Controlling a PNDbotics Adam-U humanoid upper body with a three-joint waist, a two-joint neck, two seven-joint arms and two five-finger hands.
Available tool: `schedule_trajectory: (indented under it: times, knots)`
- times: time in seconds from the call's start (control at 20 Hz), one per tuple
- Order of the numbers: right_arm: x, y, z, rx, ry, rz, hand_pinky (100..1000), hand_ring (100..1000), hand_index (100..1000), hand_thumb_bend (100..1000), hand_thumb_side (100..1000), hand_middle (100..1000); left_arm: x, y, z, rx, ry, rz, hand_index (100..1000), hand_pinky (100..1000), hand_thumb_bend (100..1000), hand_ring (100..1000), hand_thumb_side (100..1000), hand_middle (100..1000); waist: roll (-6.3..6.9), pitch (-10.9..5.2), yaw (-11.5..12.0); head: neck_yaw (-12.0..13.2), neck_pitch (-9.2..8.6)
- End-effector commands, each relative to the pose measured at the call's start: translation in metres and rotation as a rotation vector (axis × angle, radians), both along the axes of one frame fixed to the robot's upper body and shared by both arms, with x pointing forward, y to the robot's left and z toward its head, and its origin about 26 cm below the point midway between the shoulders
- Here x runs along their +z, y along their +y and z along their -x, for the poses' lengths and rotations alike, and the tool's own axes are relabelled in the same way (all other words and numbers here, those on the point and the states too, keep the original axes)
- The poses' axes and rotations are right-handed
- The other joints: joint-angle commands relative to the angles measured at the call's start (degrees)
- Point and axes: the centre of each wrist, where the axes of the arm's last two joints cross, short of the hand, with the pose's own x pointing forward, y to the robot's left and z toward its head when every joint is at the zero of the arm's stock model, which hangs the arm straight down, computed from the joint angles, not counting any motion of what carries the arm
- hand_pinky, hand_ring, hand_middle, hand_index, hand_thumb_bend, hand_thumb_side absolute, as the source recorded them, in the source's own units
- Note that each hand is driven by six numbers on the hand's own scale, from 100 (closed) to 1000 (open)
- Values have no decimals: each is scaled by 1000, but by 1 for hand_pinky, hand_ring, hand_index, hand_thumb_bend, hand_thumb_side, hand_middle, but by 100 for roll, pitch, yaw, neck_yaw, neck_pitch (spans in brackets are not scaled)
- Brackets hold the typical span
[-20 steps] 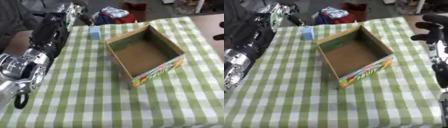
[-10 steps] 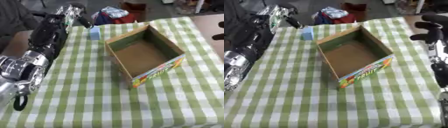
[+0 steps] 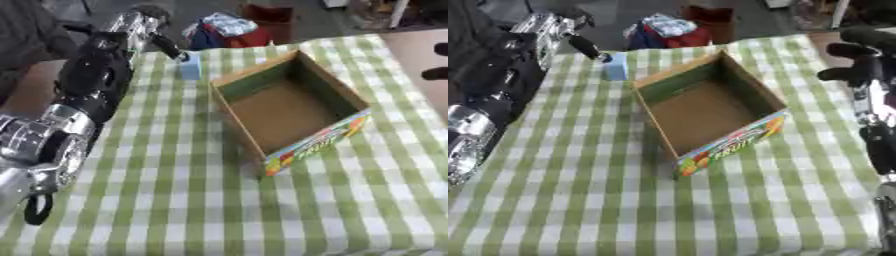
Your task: Pick up objects on the table and place them in the box.
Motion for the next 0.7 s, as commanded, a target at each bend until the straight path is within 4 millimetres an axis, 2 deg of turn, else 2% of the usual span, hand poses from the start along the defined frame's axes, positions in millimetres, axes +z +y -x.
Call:
schedule_trajectory:
  times: [0.05, 0.3, 0.7]
  knots:
    - [6, -1, 1, 6, -25, 4, 624, 768, 745, 100, 331, 734, 19, 10, 1, 8, -61, -21, 921, 817, 605, 852, 505, 856, -39, -47, 12, -12, 28]
    - [7, 0, 1, 7, -29, 2, 623, 768, 744, 100, 332, 734, 20, 11, 1, 4, -80, -14, 913, 808, 584, 841, 493, 845, -25, 71, 8, -9, 28]
    - [10, 1, 0, 7, -41, -1, 620, 769, 741, 100, 332, 733, 26, 12, 2, 10, -132, 16, 904, 801, 530, 827, 486, 829, 21, 383, -67, 6, 28]
